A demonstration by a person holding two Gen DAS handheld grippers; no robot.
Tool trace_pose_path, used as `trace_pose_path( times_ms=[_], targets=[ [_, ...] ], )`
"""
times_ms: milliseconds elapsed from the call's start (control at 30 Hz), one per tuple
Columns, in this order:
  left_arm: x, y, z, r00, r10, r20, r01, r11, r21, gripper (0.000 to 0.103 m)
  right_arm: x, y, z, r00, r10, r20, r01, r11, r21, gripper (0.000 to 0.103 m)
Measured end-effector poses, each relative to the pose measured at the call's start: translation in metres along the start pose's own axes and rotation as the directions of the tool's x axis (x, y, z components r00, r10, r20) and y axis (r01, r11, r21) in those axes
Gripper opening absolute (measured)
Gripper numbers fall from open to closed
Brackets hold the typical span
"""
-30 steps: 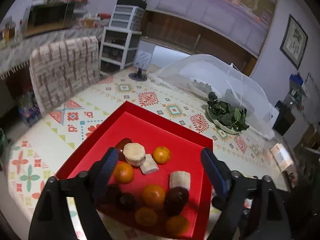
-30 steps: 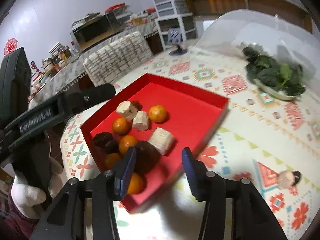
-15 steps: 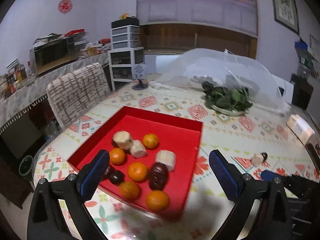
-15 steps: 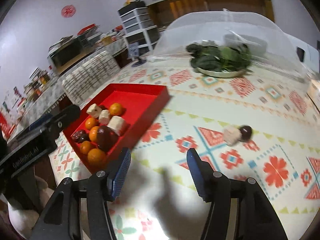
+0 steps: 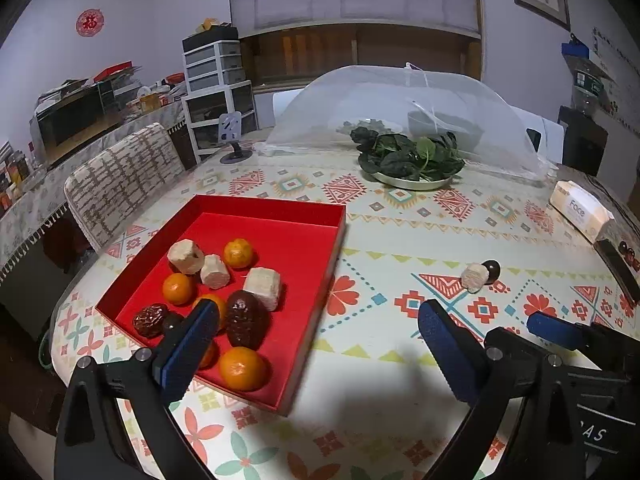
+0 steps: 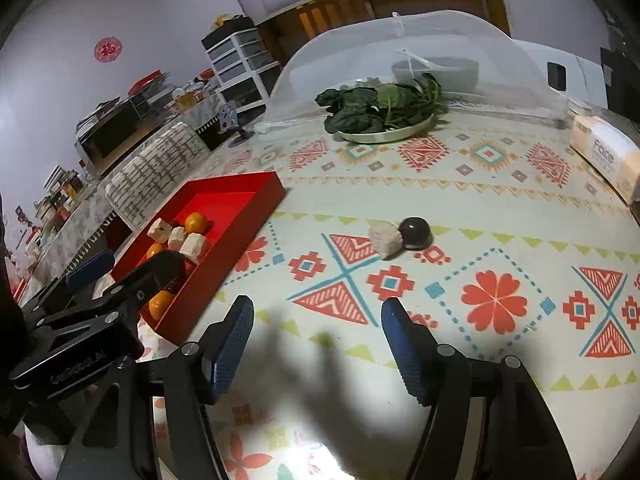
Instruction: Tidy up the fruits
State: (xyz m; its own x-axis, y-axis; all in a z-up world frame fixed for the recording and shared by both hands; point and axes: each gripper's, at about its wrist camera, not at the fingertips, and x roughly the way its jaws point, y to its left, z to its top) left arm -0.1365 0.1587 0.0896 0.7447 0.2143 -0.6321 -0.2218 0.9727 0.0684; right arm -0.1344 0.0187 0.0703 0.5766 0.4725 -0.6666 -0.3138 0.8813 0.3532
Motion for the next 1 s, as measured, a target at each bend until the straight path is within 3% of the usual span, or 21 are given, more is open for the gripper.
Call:
trace_pose_path(
  times_ms=[1000],
  targets=[
    [0.016,0.004,-0.003,0.998,-0.029,-0.054,0.028,0.999,-0.023,0.099,0.013,-0.005,-0.007,0.999,0.007,-0.041,-0.007,1.0,0.006,0.071]
  ],
)
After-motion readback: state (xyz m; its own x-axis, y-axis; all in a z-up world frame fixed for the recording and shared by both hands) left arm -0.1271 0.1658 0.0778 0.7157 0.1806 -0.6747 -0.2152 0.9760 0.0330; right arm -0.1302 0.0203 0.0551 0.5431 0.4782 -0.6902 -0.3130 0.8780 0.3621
